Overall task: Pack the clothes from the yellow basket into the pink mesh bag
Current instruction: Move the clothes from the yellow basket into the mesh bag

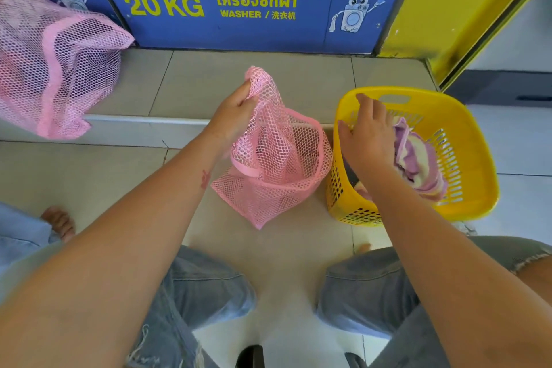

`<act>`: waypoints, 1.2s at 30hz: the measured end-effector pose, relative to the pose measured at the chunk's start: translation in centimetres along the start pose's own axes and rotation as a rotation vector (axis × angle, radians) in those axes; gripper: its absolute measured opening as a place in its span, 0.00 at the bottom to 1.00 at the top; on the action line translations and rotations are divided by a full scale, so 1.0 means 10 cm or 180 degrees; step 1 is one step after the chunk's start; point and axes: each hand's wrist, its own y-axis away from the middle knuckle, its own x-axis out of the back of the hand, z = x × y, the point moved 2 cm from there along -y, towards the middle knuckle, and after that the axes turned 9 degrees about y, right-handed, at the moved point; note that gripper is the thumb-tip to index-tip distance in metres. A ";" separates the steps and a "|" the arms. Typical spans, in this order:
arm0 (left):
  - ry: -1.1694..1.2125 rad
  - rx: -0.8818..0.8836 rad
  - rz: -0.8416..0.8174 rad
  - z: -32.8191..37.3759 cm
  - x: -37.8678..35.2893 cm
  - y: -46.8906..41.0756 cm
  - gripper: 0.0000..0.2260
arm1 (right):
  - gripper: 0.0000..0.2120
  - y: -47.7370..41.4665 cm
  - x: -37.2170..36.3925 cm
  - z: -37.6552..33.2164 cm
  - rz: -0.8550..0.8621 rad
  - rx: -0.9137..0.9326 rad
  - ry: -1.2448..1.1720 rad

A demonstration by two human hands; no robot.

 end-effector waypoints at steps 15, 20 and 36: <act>0.0204 0.0235 -0.0105 -0.23 -0.48 -0.21 0.27 | 0.47 -0.05 -0.53 1.39 -0.1173 -0.1734 0.0216; 0.0221 0.0291 -0.0063 -0.25 -0.46 -0.25 0.25 | 0.25 -0.13 -0.55 1.39 -0.1078 -0.1763 0.0552; 0.0489 -0.0098 0.0017 0.15 -0.08 0.13 0.21 | 0.11 -0.30 0.77 -0.44 0.0811 0.0298 -0.1846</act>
